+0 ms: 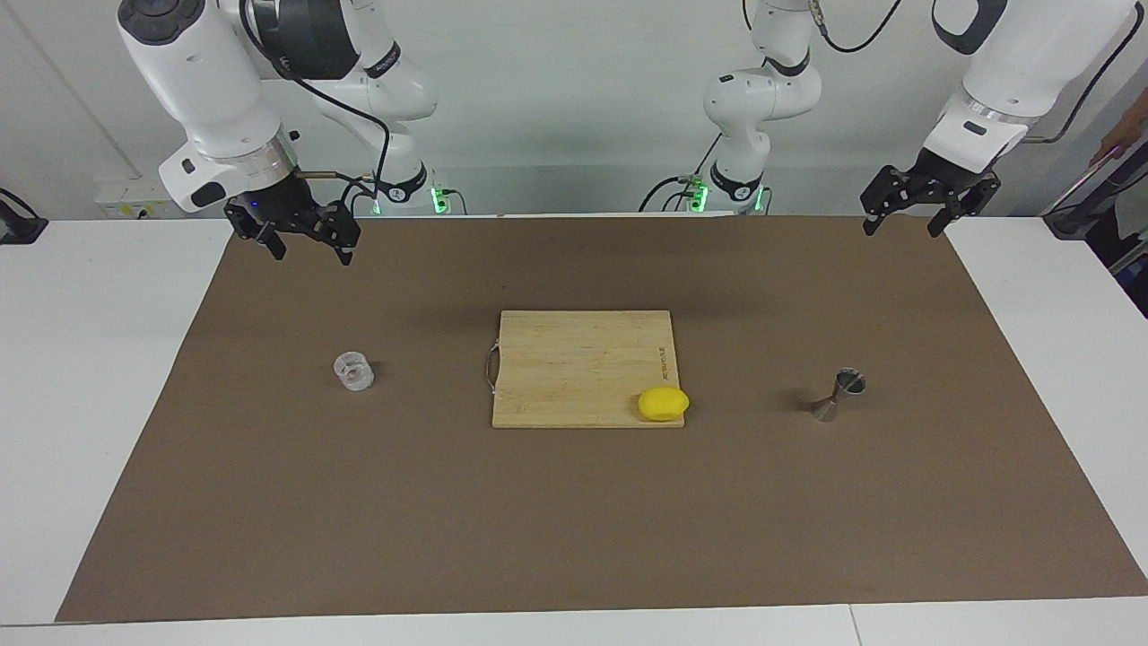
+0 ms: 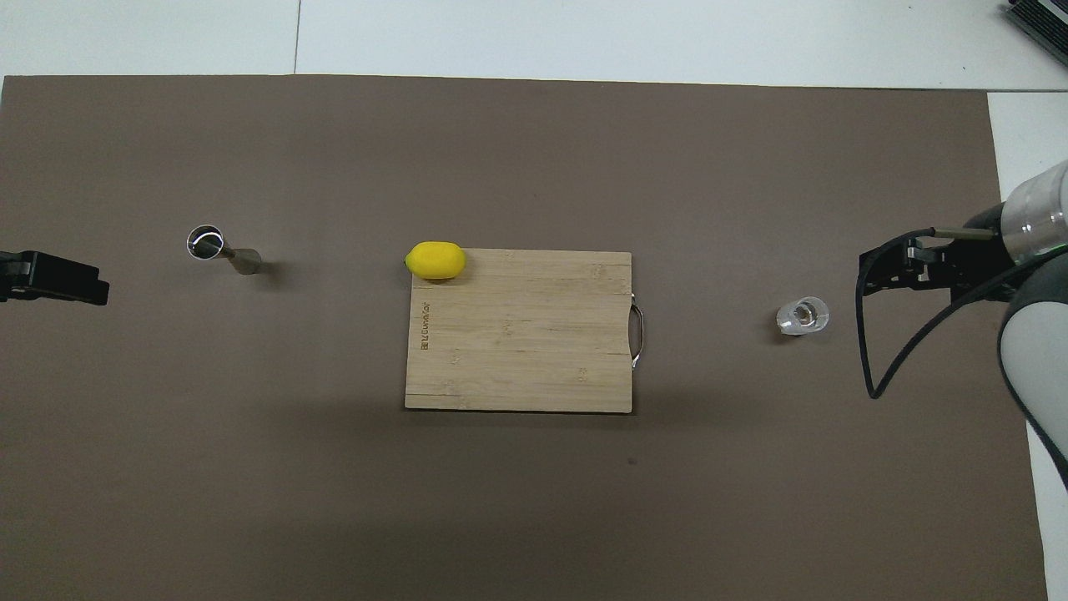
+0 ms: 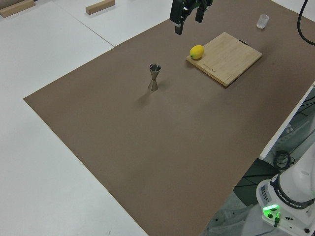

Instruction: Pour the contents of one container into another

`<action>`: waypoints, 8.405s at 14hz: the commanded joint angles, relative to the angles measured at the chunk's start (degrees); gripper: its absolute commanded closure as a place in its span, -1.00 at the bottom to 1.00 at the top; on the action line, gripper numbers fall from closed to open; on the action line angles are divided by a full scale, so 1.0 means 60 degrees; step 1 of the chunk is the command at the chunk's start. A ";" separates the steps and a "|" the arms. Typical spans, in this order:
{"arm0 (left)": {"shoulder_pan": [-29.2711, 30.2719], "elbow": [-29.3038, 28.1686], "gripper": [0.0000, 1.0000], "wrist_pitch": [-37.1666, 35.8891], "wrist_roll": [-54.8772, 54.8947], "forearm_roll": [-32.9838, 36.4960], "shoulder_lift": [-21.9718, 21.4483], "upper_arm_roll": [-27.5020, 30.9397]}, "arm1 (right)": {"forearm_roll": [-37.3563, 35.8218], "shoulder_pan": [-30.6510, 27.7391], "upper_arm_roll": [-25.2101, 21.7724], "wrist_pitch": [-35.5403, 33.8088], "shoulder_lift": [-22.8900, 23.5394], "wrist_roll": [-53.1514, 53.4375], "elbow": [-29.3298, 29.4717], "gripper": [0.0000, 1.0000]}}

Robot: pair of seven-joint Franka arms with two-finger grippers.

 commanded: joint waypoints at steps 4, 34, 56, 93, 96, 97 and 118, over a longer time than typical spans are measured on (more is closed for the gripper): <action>0.0020 -0.0451 -1.00 0.0205 -0.0005 0.0049 -0.0327 0.0017 | 0.0204 -0.0182 0.0028 -0.0118 -0.0194 -0.0273 -0.0102 -1.00; 0.2525 -0.6470 -1.00 0.6622 -1.1519 -1.1459 -0.0063 0.0017 | 0.0204 -0.0182 0.0013 -0.0118 -0.0194 -0.0244 -0.0102 -1.00; 0.2554 -0.6515 -1.00 0.7339 -1.1401 -1.4204 0.1431 0.0017 | 0.0204 -0.0182 0.0013 -0.0118 -0.0194 -0.0244 -0.0102 -1.00; 0.2466 -0.6515 -1.00 0.7647 -1.1401 -1.4541 0.1446 0.0002 | 0.0204 -0.0182 0.0013 -0.0118 -0.0194 -0.0244 -0.0102 -1.00; 0.2452 -0.6515 -1.00 0.7618 -1.1387 -1.4512 0.1446 0.0002 | 0.0204 -0.0182 0.0013 -0.0118 -0.0194 -0.0244 -0.0102 -1.00; 0.2451 -0.6515 -1.00 0.7589 -1.1300 -1.4511 0.1446 0.0002 | 0.0204 -0.0182 0.0013 -0.0118 -0.0194 -0.0244 -0.0102 -1.00; 0.1646 -0.6296 -0.85 0.7808 -0.9556 -1.6504 0.1870 -0.0013 | 0.0204 -0.0211 -0.0031 -0.0118 -0.0209 -0.0258 -0.0102 -1.00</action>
